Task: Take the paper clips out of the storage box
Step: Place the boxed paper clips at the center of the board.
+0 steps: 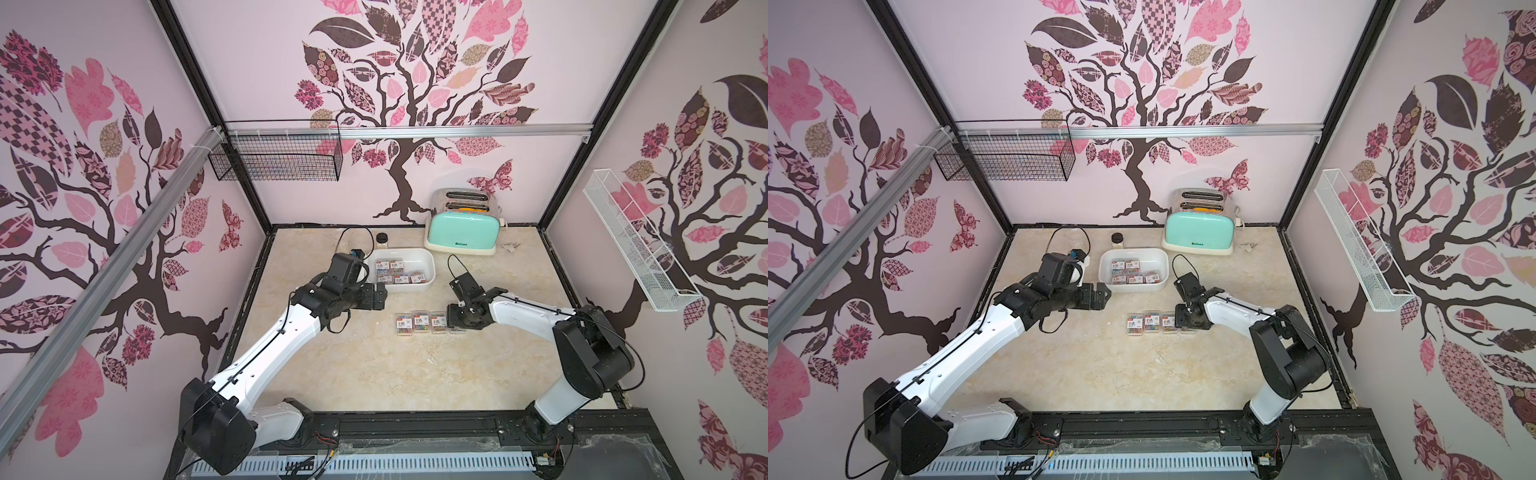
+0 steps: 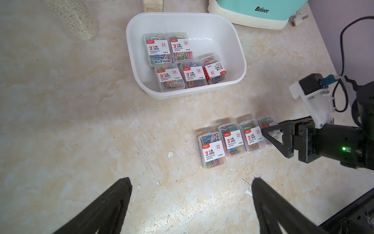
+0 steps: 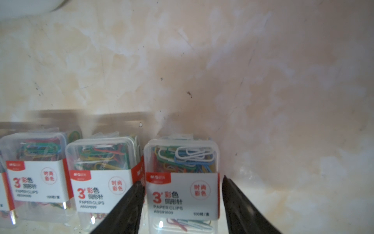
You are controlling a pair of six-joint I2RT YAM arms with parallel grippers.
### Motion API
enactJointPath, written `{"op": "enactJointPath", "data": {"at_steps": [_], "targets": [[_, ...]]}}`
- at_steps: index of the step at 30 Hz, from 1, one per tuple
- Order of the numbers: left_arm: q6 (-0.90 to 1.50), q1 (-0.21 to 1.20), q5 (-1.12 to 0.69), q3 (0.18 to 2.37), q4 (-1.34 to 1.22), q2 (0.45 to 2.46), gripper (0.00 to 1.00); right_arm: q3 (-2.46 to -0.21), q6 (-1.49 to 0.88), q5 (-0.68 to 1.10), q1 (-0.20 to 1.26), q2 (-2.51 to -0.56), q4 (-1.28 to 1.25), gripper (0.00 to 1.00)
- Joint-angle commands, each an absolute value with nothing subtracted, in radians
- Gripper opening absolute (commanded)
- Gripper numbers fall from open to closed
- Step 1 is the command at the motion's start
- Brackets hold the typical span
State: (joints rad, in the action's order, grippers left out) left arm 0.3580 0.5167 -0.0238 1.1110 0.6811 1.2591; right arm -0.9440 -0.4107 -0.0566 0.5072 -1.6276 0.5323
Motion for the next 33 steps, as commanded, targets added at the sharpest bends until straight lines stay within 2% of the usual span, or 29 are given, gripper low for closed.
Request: {"op": "enactJointPath", "data": {"at_steps": [1, 10, 18, 26, 31, 33], "targets": [[0.351, 0.512, -0.029, 1.114, 0.659, 1.266, 0.98, -0.998, -0.408, -0.083, 0.505, -1.581, 0.561, 0.65], [0.354, 0.512, -0.033, 1.121, 0.653, 1.268, 0.98, -1.06, -0.388, -0.104, 0.49, -1.541, 0.64, 0.64], [0.361, 0.513, -0.033, 1.117, 0.655, 1.267, 0.98, -1.071, -0.401, -0.126, 0.451, -1.563, 0.66, 0.52], [0.356, 0.512, -0.031, 1.133, 0.656, 1.274, 0.98, -1.058, -0.423, -0.108, 0.417, -1.605, 0.664, 0.52], [0.363, 0.512, -0.042, 1.181, 0.673, 1.345, 0.98, -1.08, -0.409, -0.077, 0.417, -1.603, 0.673, 0.52], [0.36, 0.512, -0.059, 1.212, 0.682, 1.392, 0.98, -1.105, -0.396, -0.055, 0.416, -1.597, 0.689, 0.55]]}}
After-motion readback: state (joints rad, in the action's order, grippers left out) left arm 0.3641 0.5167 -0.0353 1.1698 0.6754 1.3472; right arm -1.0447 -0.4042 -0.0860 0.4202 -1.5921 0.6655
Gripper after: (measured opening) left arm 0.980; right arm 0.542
